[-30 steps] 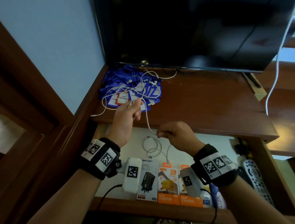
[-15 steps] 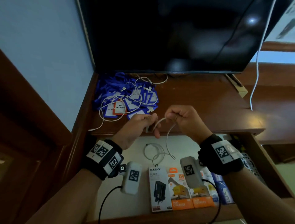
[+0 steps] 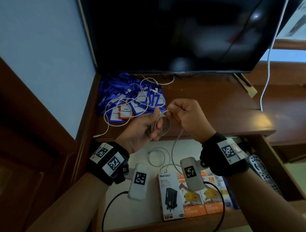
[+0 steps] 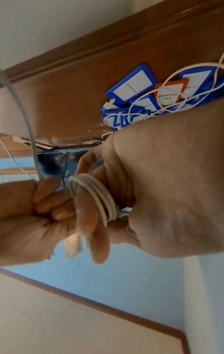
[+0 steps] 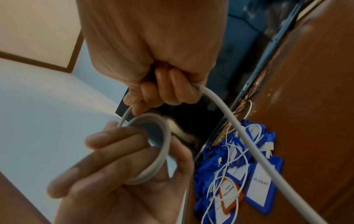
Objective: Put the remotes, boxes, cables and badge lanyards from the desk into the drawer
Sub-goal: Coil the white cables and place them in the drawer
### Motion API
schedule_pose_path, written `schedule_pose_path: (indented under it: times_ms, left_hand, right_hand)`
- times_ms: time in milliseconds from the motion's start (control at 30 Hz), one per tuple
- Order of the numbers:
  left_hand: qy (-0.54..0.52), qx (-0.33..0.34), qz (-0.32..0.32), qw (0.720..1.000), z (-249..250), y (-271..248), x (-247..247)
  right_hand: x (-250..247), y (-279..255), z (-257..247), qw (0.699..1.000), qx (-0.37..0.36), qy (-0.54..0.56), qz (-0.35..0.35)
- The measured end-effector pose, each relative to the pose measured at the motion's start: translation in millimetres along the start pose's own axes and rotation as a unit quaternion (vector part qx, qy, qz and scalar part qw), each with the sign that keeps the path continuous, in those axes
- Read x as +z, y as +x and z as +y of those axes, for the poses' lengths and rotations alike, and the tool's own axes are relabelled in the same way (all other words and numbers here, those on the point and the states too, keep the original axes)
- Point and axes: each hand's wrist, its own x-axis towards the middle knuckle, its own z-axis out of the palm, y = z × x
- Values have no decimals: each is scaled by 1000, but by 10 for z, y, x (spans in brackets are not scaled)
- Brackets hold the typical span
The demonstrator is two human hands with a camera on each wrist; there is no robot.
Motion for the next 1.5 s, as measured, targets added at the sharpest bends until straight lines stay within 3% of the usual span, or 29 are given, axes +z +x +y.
schedule_pose_path:
  times_ms: [233,400,500,700,833,933,1067,1200,1333,1500]
  left_hand:
    - [47,-23,-12,999,145,7,-91]
    - [-55,-34,-41,997,230,13,-87]
    - [-68,-35,-13,997,233,18,-33]
    - [-10,-3,-41,999,166,10,107]
    - [20,-34,-64,997,162,-23,233]
    - [77,-42,-61,994,128,-51,298]
    - [61,-10,-18,998,112,-70,390]
    - [-103,57,19,993,160,-92,415]
    - [-193,126,37,972,327,-69,417]
    - [-112,179,113,971,324,-63,396]
  right_hand:
    - [26,-26,-17,999,-48,-10,12]
    - [146,-147,14,999,-19,14,-37]
    - [155,-153,13,1000,6,-10,-15]
    - [-21,-210,-16,998,9,-56,9]
    - [-139,-309,46,995,6,-94,-11]
    - [-207,-392,105,997,0,-61,-39]
    - [-283,-526,190,998,-13,54,-40]
    - [-383,-566,368,985,36,168,1]
    - [-439,-572,534,991,50,117,31]
    - [-451,-580,548,998,27,-13,47]
